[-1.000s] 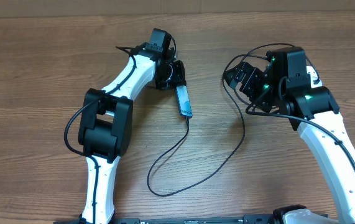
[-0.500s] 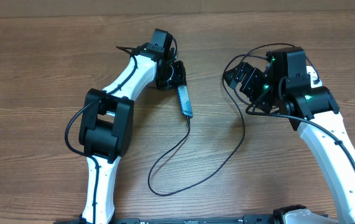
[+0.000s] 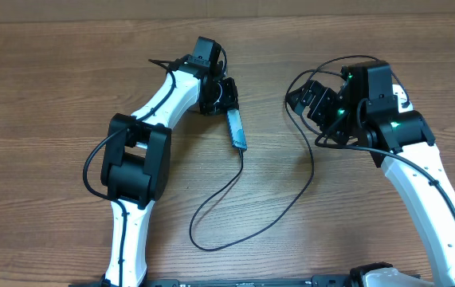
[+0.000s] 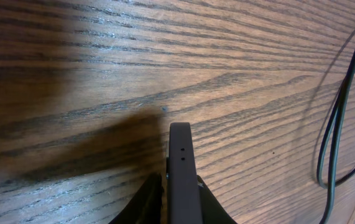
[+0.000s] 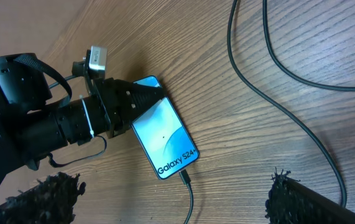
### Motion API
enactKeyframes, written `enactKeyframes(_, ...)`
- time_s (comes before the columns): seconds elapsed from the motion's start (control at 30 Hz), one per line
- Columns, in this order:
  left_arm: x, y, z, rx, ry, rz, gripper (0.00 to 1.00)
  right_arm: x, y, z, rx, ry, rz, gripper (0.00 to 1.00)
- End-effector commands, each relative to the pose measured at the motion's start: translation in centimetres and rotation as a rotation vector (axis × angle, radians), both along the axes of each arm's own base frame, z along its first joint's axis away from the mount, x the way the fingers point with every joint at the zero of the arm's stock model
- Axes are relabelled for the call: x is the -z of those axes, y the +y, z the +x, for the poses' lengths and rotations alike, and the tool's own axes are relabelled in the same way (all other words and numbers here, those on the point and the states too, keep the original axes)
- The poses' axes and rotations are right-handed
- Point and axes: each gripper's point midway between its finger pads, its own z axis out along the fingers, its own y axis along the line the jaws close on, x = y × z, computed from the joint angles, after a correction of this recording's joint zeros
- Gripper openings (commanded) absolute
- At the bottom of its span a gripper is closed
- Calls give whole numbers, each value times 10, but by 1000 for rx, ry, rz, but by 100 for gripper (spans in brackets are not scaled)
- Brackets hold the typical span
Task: Plug charger to phone and switch on socket
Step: 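Lower the plugged phone with the left gripper flat onto the table, then open the left gripper and lift it away from the phone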
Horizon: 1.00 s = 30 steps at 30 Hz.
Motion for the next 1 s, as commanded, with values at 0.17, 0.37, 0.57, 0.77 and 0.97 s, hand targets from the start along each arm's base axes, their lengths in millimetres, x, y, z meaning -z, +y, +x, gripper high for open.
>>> enactKeyframes(0.17, 5, -2, -2, 3, 3, 11, 24, -9, -4, 2, 6, -31, -8, 100)
enactKeyframes(0.37, 5, -2, -2, 3, 3, 11, 27, -9, -4, 2, 6, -31, -8, 100)
enactKeyframes(0.57, 5, -2, -2, 3, 3, 11, 25, -9, -4, 2, 6, -31, -8, 100)
enactKeyframes(0.77, 5, -2, -2, 3, 5, 12, 31, -9, -4, 2, 6, -31, -8, 100)
enactKeyframes(0.97, 5, -2, -2, 3, 7, 12, 39, -9, -4, 2, 6, -31, -8, 100)
